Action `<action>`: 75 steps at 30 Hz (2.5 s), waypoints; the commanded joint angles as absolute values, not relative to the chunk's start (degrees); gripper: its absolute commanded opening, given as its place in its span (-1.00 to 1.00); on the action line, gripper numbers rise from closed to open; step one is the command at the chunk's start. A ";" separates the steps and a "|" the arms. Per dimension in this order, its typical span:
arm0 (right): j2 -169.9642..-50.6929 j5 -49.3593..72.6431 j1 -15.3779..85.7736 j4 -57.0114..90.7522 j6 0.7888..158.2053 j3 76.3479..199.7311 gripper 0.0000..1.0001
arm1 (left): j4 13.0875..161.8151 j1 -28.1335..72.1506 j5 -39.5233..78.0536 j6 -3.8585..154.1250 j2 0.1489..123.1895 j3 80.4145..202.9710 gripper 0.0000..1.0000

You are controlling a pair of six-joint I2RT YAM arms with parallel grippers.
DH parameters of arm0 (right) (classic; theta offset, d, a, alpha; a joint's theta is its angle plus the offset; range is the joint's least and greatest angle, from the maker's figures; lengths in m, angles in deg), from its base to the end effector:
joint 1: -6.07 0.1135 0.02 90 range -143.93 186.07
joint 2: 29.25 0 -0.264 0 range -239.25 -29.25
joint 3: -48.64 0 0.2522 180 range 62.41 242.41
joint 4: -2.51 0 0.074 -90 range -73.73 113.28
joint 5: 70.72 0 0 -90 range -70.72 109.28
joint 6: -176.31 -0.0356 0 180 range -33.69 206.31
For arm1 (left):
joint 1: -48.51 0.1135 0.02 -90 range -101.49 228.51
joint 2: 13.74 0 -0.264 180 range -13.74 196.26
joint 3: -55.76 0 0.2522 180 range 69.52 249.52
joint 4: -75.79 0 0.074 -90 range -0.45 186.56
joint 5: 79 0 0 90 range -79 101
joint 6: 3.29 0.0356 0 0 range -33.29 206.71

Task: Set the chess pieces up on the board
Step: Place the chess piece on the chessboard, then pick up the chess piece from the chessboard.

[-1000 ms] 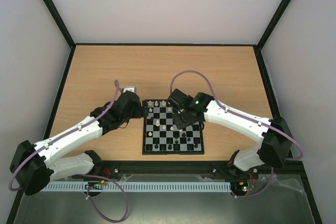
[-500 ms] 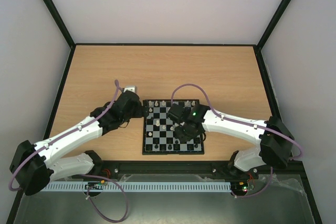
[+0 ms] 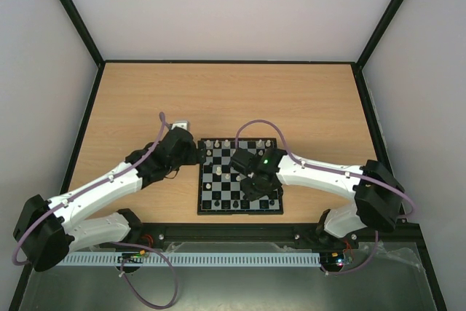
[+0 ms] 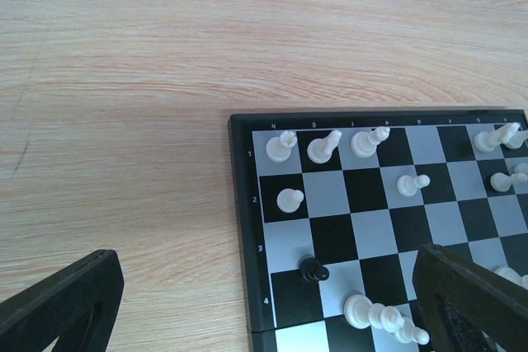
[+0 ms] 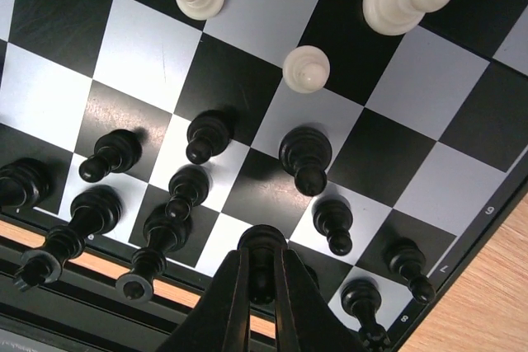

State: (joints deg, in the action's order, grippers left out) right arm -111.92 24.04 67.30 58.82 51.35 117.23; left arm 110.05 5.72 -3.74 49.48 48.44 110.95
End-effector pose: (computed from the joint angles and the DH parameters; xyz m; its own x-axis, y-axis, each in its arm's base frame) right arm 0.1314 0.2332 0.2109 -0.8644 -0.3879 -0.3198 -0.4451 0.8862 0.1282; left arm 0.1739 -0.1487 0.2448 -0.6978 -0.1514 -0.7001 0.1186 0.9395 -0.3213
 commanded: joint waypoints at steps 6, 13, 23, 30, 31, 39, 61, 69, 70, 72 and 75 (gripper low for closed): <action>-114.96 23.90 68.12 58.40 50.38 115.74 -0.91 | 110.17 6.06 -3.54 49.71 47.01 109.77 0.98; -116.88 23.43 68.12 56.61 50.28 115.01 -0.91 | 110.00 6.06 -3.32 49.67 46.71 109.23 0.98; -118.60 23.94 68.14 56.44 50.41 114.79 -0.86 | 110.31 6.06 -3.49 49.45 45.84 108.72 0.98; -118.33 23.94 68.12 56.75 50.30 115.25 -0.66 | 110.05 6.10 -3.40 49.53 45.94 108.63 0.98; -118.11 23.82 68.12 56.82 50.32 115.49 -0.62 | 110.04 6.06 -3.41 49.51 45.93 108.63 0.98; -111.14 23.59 68.17 60.27 50.28 121.20 -0.08 | 110.68 6.06 -3.49 50.17 48.37 109.86 0.98; -101.43 29.74 62.43 53.18 55.99 123.62 0.99 | 119.01 0.03 -0.36 52.72 72.00 122.61 0.78; -99.15 27.83 61.05 51.73 56.52 119.98 0.99 | 120.79 -1.45 0.10 52.69 76.79 126.22 0.08; -98.79 27.66 60.82 51.47 56.56 119.57 0.99 | 120.98 -1.48 -0.16 52.67 77.16 126.43 0.00; -98.32 27.17 60.51 51.22 56.77 118.82 0.98 | 121.43 -1.50 -0.74 52.67 78.17 127.00 -0.13; -97.98 27.01 60.07 51.07 57.23 118.28 0.98 | 121.79 -1.50 -1.13 52.71 79.65 127.81 -0.30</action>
